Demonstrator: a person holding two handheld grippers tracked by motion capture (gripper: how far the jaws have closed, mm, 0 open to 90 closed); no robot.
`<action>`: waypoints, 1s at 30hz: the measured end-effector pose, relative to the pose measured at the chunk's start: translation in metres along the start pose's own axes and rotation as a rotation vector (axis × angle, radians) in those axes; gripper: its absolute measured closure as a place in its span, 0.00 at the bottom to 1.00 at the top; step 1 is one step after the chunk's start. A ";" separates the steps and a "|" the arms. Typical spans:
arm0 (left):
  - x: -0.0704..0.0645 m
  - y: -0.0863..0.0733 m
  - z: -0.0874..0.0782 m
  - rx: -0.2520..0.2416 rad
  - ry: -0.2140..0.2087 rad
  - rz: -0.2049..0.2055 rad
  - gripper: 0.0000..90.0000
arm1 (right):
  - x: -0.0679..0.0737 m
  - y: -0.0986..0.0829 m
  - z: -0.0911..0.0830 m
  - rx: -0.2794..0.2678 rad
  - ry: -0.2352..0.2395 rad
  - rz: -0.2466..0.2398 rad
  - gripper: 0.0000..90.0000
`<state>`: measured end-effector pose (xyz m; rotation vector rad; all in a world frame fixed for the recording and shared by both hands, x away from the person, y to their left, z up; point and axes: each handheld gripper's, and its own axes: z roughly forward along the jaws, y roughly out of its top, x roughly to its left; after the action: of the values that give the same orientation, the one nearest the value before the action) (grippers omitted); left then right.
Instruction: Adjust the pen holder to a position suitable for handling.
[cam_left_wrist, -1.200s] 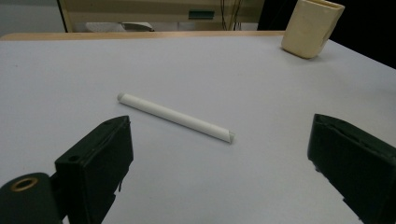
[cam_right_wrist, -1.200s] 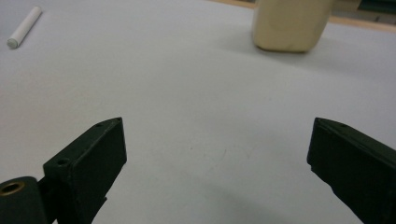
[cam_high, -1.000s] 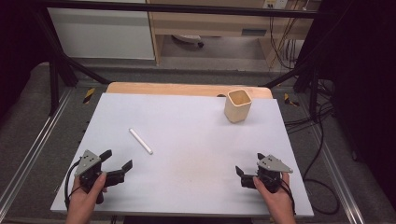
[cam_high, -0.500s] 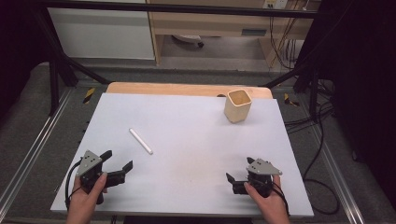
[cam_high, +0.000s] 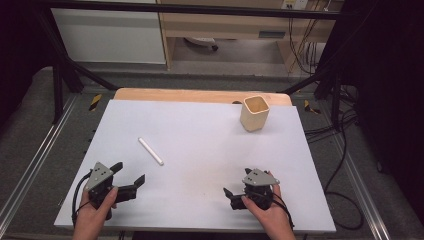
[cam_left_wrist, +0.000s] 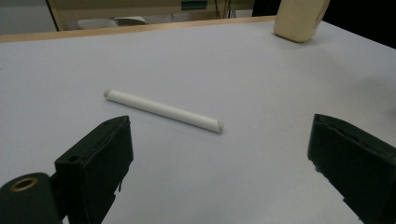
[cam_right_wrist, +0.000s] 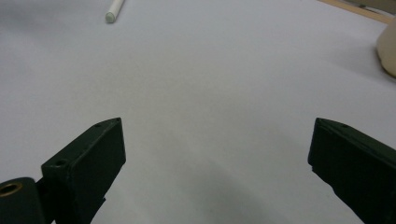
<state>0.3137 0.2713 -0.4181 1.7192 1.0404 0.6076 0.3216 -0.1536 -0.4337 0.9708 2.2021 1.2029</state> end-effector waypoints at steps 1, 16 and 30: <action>0.000 0.000 0.000 0.000 0.000 0.000 0.08 | 0.000 0.000 0.000 0.000 0.000 0.000 0.05; -0.004 0.000 0.000 0.009 -0.014 0.017 0.08 | 0.034 0.058 0.043 0.034 0.066 -0.083 0.05; 0.003 0.001 -0.004 -0.007 0.024 -0.011 0.08 | 0.045 0.087 0.086 0.059 0.103 -0.051 0.05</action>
<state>0.3125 0.2756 -0.4159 1.7025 1.0626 0.6253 0.3813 -0.0404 -0.4067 0.8876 2.3401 1.1959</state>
